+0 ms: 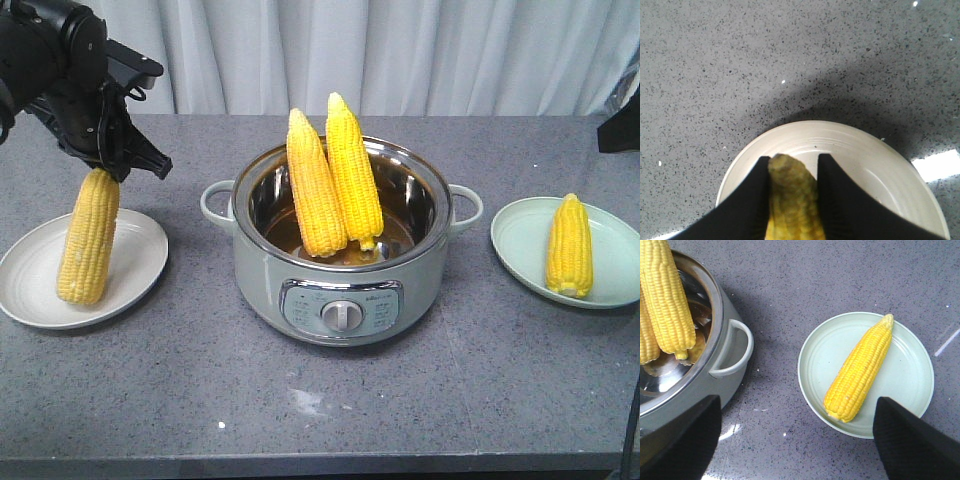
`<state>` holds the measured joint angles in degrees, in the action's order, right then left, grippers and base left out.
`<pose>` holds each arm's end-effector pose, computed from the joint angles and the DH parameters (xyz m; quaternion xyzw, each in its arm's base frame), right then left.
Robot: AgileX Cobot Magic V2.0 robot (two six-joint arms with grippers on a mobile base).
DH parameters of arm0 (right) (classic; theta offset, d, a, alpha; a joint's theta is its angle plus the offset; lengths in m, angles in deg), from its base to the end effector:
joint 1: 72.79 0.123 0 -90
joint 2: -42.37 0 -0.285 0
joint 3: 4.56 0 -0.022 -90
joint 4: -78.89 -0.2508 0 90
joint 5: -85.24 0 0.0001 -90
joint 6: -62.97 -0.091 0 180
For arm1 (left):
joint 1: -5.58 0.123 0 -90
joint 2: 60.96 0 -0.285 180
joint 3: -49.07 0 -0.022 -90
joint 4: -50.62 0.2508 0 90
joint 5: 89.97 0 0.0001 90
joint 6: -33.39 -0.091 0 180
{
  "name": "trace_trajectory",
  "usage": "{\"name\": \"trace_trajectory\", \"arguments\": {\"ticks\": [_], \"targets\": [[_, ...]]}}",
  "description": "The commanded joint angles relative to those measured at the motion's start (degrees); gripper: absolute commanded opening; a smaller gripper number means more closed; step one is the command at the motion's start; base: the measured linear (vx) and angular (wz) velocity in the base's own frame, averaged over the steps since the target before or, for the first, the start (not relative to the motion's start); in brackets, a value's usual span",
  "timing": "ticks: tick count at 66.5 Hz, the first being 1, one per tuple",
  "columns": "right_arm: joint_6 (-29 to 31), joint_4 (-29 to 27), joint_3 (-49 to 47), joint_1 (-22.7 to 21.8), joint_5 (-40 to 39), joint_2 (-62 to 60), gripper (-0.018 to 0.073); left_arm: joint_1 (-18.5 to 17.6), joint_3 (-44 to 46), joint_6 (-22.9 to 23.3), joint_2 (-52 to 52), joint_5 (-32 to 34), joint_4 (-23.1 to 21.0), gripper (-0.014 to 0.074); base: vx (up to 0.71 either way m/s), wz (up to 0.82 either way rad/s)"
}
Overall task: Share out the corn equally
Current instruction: 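Lower the corn onto the cream plate and open the left gripper, then raise the left gripper and move both grippers back over the pot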
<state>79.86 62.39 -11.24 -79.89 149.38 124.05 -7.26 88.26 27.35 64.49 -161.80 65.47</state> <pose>0.2548 -0.0083 0.4255 -0.0656 0.9252 0.0679 0.3676 0.4415 -0.0779 0.3119 0.1757 0.9577 0.1168 0.1957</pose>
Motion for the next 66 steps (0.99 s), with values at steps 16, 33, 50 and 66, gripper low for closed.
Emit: {"name": "trace_trajectory", "arguments": {"ticks": [16,33,50,66], "targets": [[0.5,-0.9,-1.3,0.0,-3.1,-1.6,0.0594,0.0,1.6,0.0,-3.2,0.1,0.9,0.0515,0.0,0.0],[0.5,-0.9,-1.3,0.0,-3.1,-1.6,0.0594,0.0,1.6,0.0,-3.6,0.1,1.1,0.0544,0.0,0.0],[0.5,-0.9,-1.3,0.0,-3.1,-1.6,0.0594,0.0,1.8,0.2,-8.3,0.9,0.9,0.0544,0.0,0.0],[1.0,-1.1,-1.3,0.0,-3.7,-1.6,0.0594,-0.2,1.8,2.5,-15.3,3.8,-6.2,0.0544,0.0,0.0]]}}
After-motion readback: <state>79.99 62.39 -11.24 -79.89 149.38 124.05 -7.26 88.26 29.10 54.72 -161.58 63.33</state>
